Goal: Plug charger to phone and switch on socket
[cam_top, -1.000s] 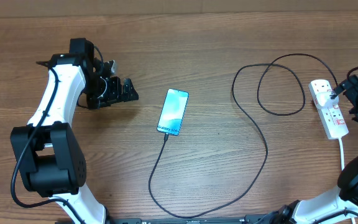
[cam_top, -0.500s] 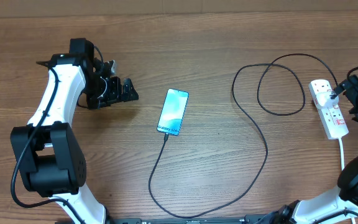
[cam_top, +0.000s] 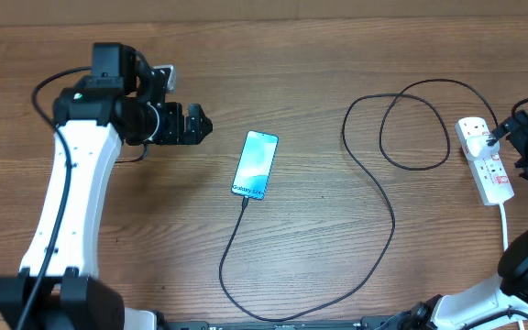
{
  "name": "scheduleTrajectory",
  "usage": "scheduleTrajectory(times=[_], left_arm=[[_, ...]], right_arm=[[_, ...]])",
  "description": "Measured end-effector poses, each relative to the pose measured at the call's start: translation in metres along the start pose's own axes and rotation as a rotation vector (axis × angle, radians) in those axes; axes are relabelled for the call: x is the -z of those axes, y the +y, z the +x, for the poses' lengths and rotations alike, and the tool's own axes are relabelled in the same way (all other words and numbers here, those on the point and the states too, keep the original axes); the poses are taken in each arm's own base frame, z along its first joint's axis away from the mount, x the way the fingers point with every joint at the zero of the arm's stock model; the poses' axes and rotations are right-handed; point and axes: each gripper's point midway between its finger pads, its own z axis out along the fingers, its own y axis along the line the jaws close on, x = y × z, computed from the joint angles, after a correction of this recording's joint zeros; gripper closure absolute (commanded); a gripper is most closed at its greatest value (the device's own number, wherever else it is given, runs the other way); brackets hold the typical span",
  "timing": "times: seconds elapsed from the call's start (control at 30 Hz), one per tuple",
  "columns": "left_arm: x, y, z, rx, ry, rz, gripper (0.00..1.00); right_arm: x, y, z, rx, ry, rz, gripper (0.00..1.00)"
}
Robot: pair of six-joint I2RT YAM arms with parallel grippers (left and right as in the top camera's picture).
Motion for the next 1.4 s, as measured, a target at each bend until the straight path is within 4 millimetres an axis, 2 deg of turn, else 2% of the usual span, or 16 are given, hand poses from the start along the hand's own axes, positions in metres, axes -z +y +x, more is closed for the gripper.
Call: scheduleTrajectory(times=[0.13, 0.27, 0.43, 0.53, 0.77, 0.93, 1.03, 1.27, 1.4], left_arm=[[0.023, -0.008, -0.003, -0.024, -0.063, -0.002, 0.00], [0.048, -0.012, 0.003, -0.038, -0.107, -0.031, 0.01], [0.052, -0.010, 0.001, -0.044, -0.129, -0.052, 0.00], [0.044, -0.006, -0.002, -0.051, -0.145, -0.058, 0.00], [-0.009, 0.007, 0.005, -0.123, -0.220, -0.057, 0.00], [-0.037, 0.016, 0.025, -0.166, -0.317, -0.052, 0.00], [-0.046, 0.020, 0.030, -0.197, -0.409, -0.050, 0.00], [-0.067, 0.030, 0.077, -0.245, -0.551, -0.046, 0.01], [-0.074, 0.034, 0.109, -0.245, -0.553, -0.046, 0.01]], right_arm=[[0.000, 0.000, 0.000, 0.000, 0.000, 0.000, 0.00], [0.000, 0.000, 0.000, 0.000, 0.000, 0.000, 0.00], [0.000, 0.000, 0.000, 0.000, 0.000, 0.000, 0.00], [0.000, 0.000, 0.000, 0.000, 0.000, 0.000, 0.00], [0.000, 0.000, 0.000, 0.000, -0.001, -0.001, 0.00], [0.000, 0.000, 0.000, 0.000, -0.001, 0.000, 0.00], [0.000, 0.000, 0.000, 0.000, -0.001, 0.000, 0.00], [0.000, 0.000, 0.000, 0.000, -0.001, 0.000, 0.00], [0.000, 0.000, 0.000, 0.000, -0.001, -0.001, 0.00]])
